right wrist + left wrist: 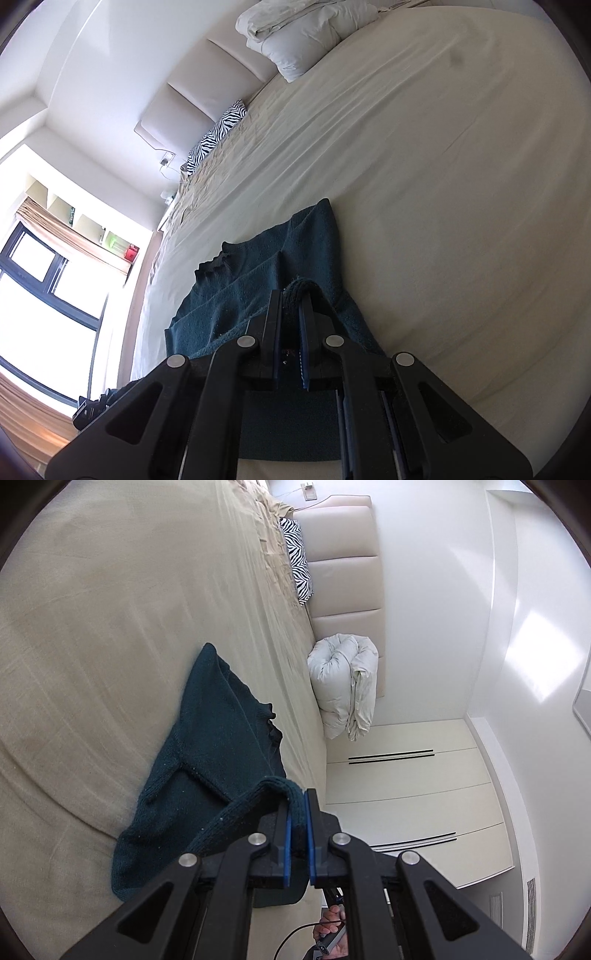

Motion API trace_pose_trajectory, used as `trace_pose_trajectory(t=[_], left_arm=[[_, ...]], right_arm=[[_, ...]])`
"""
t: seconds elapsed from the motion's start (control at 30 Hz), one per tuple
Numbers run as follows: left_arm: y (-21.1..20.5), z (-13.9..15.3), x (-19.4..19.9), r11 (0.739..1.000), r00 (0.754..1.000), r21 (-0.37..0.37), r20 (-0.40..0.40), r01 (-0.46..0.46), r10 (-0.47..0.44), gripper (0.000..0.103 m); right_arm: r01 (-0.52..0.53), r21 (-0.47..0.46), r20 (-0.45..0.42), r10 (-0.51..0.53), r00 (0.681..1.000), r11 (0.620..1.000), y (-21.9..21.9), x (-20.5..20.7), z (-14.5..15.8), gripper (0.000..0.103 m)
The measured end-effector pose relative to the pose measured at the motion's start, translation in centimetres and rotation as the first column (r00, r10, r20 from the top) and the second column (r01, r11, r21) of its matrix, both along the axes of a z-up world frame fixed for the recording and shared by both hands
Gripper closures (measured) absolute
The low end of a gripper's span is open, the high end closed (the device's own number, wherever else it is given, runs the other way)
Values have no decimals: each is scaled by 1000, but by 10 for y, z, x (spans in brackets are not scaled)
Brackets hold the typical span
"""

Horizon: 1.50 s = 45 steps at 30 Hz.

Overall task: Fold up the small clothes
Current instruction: 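Lift the held hem with both grippers and fold it toward the collar, then open both grippers to release the folded hem onto the sweater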

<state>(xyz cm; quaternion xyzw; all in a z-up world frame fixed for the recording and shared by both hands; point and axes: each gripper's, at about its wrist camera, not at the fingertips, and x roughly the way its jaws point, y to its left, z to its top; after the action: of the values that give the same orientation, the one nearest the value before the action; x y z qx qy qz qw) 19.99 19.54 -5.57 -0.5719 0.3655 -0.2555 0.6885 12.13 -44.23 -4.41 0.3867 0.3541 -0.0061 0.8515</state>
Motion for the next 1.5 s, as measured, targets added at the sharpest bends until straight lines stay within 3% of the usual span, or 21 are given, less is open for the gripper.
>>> trace_pose_trajectory(t=[0.5,1.03,1.1,1.17,1.27,1.33,1.37,1.43,1.5], left_arm=[[-3,-19,90,1000,999,12,-29,-24,25,96],[-13,-52,152,994,995,105,-89,-29,38,95],[-15,-54,158,992,995,124,-94,-22,34,83],[-15,-53,159,990,995,137,-85,-31,43,55],[-12,-52,157,988,995,149,-81,-38,51,46],[-11,-51,152,987,996,155,-78,-41,53,44],[-11,-50,149,986,996,163,-74,-38,51,44],[-11,-47,142,983,997,181,-66,-32,45,44],[-12,-44,131,980,998,197,-56,-28,40,44]], right_arm=[[9,-63,-48,-12,999,998,-1,113,-24,96],[48,-11,-114,-49,992,999,-15,189,-80,95],[58,21,-136,-55,989,998,-19,195,-89,95],[68,46,-143,-61,988,997,-21,198,-96,92],[70,31,-129,-65,990,997,-17,194,-95,88],[78,9,-132,-76,988,997,-17,193,-93,83],[88,-2,-134,-88,987,996,-17,190,-91,73],[124,-10,-120,-125,985,992,-22,183,-86,39],[152,-29,-95,-154,984,988,-27,174,-80,38]])
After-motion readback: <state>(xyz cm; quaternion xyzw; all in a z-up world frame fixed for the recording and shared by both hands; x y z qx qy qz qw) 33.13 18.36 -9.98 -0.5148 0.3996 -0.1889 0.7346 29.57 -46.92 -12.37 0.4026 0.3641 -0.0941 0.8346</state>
